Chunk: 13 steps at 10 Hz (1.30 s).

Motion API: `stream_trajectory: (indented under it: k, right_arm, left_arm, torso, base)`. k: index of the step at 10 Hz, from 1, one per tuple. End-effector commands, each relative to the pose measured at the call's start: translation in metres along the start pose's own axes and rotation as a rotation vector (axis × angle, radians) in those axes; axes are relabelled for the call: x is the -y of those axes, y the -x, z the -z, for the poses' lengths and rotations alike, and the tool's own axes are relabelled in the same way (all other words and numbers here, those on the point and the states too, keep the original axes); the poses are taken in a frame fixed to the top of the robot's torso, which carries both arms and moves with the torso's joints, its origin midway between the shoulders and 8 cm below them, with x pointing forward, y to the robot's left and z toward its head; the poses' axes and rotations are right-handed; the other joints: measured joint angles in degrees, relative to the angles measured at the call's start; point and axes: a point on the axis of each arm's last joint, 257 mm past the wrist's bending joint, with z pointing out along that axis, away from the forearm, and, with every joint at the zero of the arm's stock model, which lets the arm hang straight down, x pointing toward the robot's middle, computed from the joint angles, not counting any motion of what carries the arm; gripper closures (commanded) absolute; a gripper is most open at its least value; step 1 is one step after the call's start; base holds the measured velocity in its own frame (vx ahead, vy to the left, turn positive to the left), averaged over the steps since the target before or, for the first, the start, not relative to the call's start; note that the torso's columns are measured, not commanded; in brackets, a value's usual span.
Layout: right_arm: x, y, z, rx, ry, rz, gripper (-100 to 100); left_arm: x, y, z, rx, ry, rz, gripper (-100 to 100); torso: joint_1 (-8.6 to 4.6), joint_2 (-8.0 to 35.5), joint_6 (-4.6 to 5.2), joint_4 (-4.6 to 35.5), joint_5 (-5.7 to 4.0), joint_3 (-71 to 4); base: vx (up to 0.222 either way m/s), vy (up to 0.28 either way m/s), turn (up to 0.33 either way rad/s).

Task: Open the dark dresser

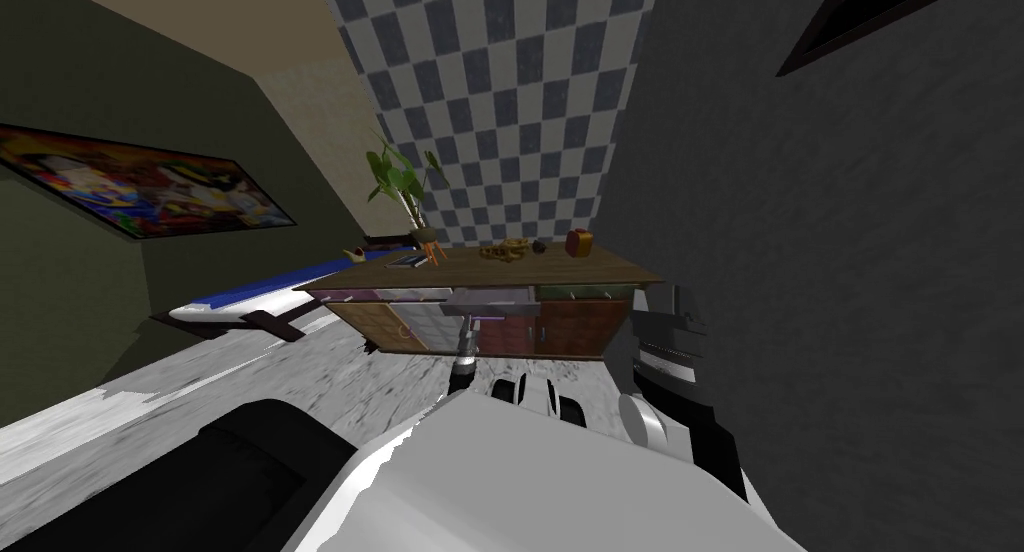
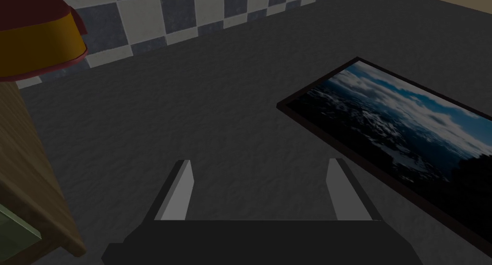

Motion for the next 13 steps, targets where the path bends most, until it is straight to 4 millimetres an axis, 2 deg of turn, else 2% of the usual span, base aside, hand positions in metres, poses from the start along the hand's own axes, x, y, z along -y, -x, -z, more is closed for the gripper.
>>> stream_trajectory:
  k: [1,6,9,10,11,13]
  right_arm:
    - [0.0,0.0,0.0,0.0,0.0,0.0,0]
    - [0.0,0.0,0.0,0.0,0.0,0.0,0]
    - [0.0,0.0,0.0,0.0,0.0,0.0,0]
    - [0.0,0.0,0.0,0.0,0.0,0.0,0]
    - [0.0,0.0,0.0,0.0,0.0,0.0,0]
    - [0.0,0.0,0.0,0.0,0.0,0.0,0]
  left_arm:
    - [-0.001,0.005,-0.027,0.011,0.003,-0.005,-100]
    - [0.002,0.015,-0.078,0.031,0.002,-0.009,-100]
    - [0.003,0.017,-0.088,0.035,0.002,-0.009,-100]
    - [-0.011,0.018,-0.076,0.037,0.047,-0.009,-100]
    - [-0.015,0.019,-0.074,0.039,0.059,-0.008,0]
    - [-0.021,0.02,-0.069,0.041,0.08,-0.009,0]
  torso:
    - [0.05,0.1,0.0,0.0,0.04,0.0]
    - [-0.24,0.6,-0.08,0.5,-0.34,0.3]
    - [-0.34,0.8,-0.15,0.7,-0.48,0.4]
    - [-0.33,0.8,-0.23,0.8,-0.53,0.4]
    - [-0.27,0.7,-0.15,0.6,-0.37,0.4]
    - [-0.13,0.3,-0.04,0.3,-0.17,0.2]
  base:
    - [-0.117,-0.022,-0.046]
    - [-0.097,-0.014,-0.044]
    - [-0.05,-0.009,-0.022]
    - [-0.005,-0.006,-0.01]
    - [0.0,0.0,0.0]
    - [0.0,0.0,0.0]
